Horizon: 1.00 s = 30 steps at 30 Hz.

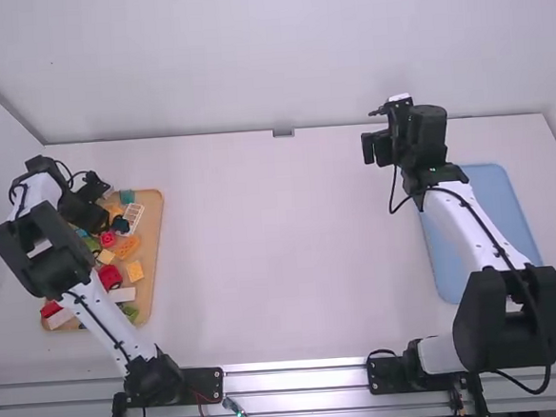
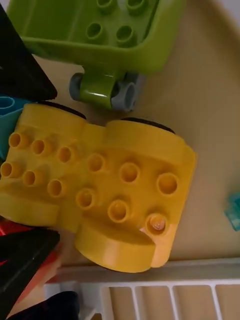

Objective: Assemble lego blocks to make yellow taxi

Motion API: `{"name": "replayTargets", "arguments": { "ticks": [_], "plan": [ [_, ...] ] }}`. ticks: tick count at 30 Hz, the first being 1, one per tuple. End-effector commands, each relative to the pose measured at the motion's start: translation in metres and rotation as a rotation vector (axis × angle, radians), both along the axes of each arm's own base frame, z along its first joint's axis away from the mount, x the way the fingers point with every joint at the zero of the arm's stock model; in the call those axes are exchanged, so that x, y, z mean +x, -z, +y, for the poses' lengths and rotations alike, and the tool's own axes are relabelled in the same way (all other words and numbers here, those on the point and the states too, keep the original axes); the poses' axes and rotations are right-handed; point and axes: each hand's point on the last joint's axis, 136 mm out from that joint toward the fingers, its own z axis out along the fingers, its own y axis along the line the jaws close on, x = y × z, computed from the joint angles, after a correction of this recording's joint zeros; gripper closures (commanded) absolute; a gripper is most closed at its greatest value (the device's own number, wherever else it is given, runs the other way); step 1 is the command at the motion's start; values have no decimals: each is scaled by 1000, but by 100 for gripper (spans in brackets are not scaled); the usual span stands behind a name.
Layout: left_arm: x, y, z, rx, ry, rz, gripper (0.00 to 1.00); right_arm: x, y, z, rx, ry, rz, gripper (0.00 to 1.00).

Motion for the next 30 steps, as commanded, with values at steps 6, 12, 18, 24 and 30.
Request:
{"name": "replayTargets", "arguments": {
  "ticks": [6, 12, 18, 24, 30],
  "plan": [
    [-8, 8, 0, -44, 69, 17, 30, 6, -12, 7, 1, -12, -21, 1],
    [-12, 10, 0, -45, 91, 21, 30, 5, -11, 7, 4, -11, -14, 1],
    [-10, 25, -4, -47, 96, 4, 33, 5, -11, 11, 3, -21, -14, 1],
    [-11, 25, -6, -63, 91, 1, 71, 5, -11, 12, -1, -22, -18, 1],
    [-7, 2, -10, -90, 38, 18, 81, 5, -11, 12, -1, -22, -14, 1]
  ]
}}
